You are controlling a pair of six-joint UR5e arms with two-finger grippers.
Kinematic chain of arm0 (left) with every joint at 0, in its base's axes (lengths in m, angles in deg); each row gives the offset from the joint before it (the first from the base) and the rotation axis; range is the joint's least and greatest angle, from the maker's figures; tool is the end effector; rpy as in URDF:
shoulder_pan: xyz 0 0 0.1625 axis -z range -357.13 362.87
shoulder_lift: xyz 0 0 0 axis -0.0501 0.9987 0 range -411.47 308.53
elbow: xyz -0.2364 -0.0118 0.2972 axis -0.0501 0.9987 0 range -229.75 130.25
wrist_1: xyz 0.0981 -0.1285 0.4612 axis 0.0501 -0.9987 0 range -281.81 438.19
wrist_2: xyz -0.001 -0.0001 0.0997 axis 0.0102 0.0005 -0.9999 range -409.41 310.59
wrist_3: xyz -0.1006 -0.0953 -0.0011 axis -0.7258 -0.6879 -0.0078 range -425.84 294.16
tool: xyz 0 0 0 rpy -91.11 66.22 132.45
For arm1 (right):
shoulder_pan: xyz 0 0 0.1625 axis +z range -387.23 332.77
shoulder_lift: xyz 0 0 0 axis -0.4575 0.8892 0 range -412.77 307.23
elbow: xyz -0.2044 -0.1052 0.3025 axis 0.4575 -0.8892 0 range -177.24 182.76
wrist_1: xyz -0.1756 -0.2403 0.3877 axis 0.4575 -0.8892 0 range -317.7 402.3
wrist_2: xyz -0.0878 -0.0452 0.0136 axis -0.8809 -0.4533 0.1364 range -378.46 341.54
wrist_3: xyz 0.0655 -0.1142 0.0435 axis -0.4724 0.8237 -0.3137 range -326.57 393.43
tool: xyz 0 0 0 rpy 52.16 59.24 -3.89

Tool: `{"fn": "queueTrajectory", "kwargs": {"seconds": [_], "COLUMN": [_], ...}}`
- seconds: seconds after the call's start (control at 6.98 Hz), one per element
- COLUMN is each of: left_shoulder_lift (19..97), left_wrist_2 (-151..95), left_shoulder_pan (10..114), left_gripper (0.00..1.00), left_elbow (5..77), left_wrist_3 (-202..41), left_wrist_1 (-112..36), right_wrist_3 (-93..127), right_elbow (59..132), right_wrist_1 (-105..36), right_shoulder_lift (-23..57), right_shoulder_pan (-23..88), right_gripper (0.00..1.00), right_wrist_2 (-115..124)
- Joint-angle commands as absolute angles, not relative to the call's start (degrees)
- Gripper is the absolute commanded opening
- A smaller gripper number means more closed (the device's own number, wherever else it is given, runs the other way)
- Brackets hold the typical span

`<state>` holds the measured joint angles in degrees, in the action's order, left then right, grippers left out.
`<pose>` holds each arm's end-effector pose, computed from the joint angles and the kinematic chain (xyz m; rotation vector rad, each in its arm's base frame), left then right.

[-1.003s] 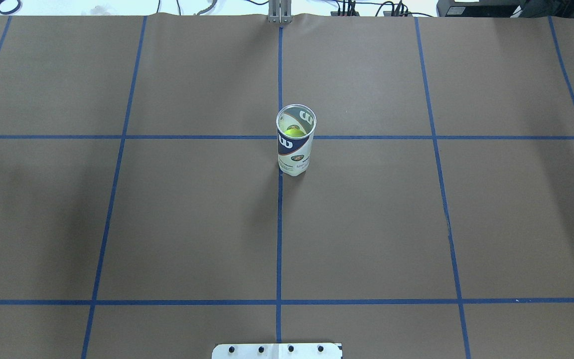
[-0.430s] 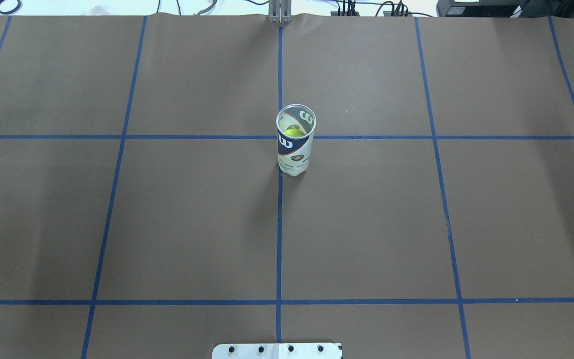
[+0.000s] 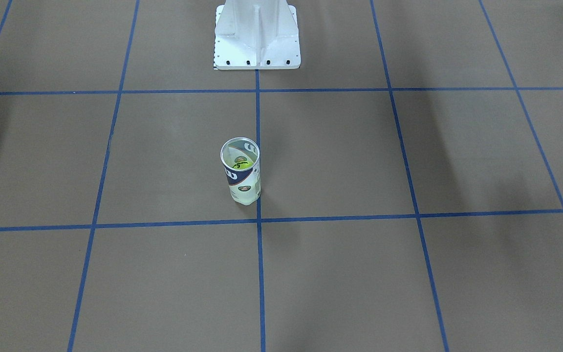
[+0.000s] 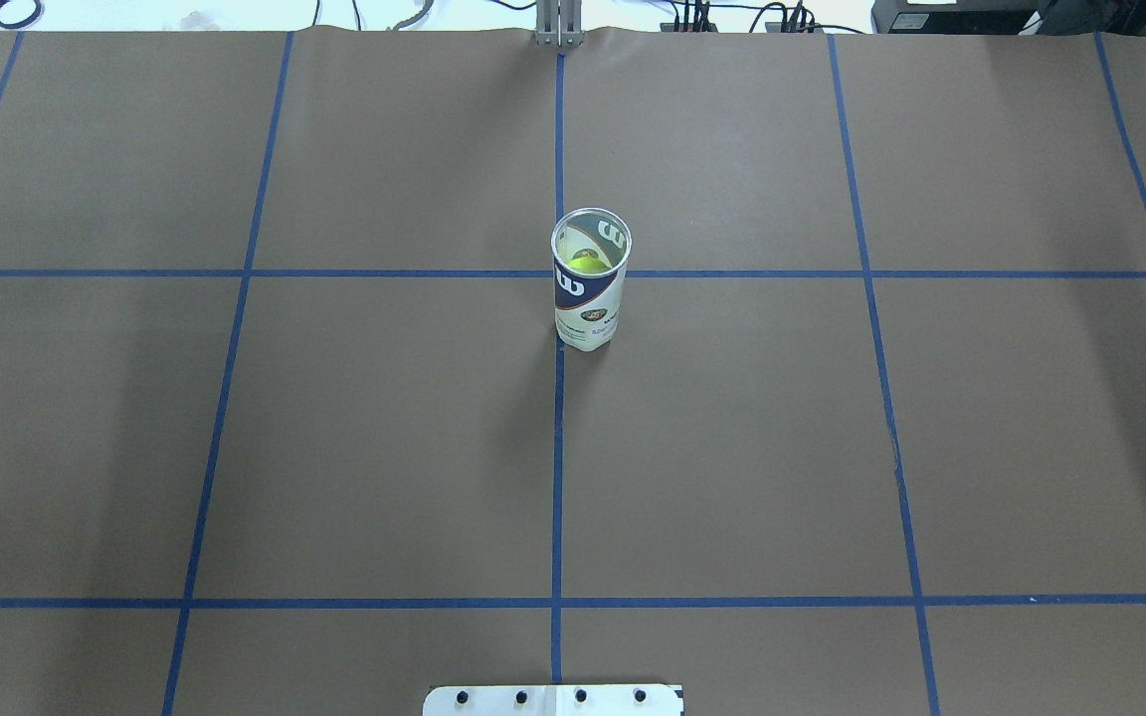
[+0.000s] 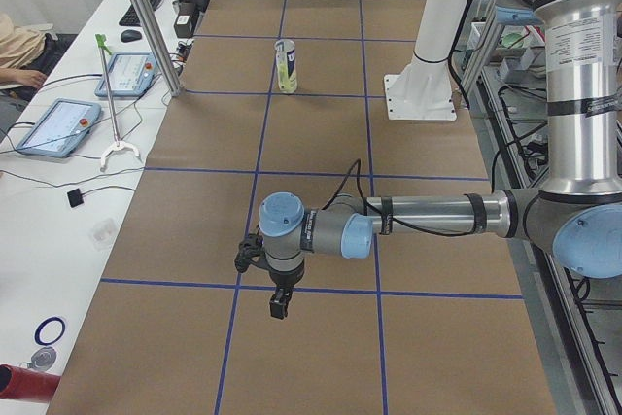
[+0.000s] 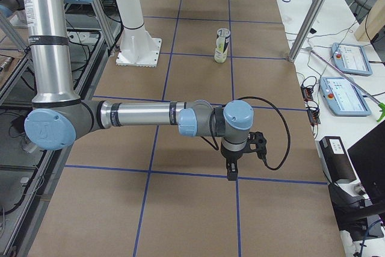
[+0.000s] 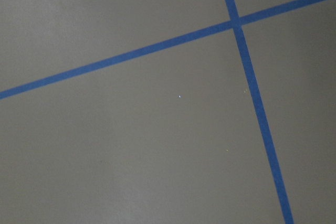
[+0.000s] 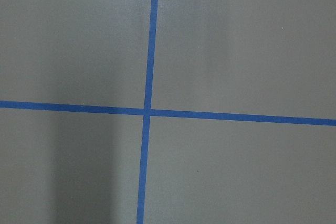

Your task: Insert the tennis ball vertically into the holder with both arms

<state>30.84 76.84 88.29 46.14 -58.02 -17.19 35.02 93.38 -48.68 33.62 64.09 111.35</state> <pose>-0.0091 -0.5280 0.6590 0.0784 0.6319 0.2290 0.0583 -0.5973 0.6078 0.0719 -0.6931 -0.0241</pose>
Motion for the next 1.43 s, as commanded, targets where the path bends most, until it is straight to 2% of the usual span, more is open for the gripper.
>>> {"fn": "queueTrajectory", "kwargs": {"seconds": [0.0,0.14,1.29], "left_shoulder_lift": [32.7,33.2,33.1], "left_wrist_2": [77.1,77.2,76.3], "left_shoulder_pan": [88.2,88.2,88.2], "left_gripper": [1.00,1.00,1.00], "left_elbow": [47.6,45.7,46.3], "left_wrist_3": [-57.9,-57.8,-57.4], "left_wrist_1": [-13.7,-14.6,-21.1], "right_wrist_3": [35.0,34.9,35.0], "right_elbow": [93.6,93.6,93.1], "right_wrist_1": [-48.7,-48.7,-48.7], "right_shoulder_lift": [33.6,33.6,33.7], "right_shoulder_pan": [64.1,64.1,64.0], "right_gripper": [0.99,0.99,0.99], "right_wrist_2": [111.3,111.3,111.4]}}
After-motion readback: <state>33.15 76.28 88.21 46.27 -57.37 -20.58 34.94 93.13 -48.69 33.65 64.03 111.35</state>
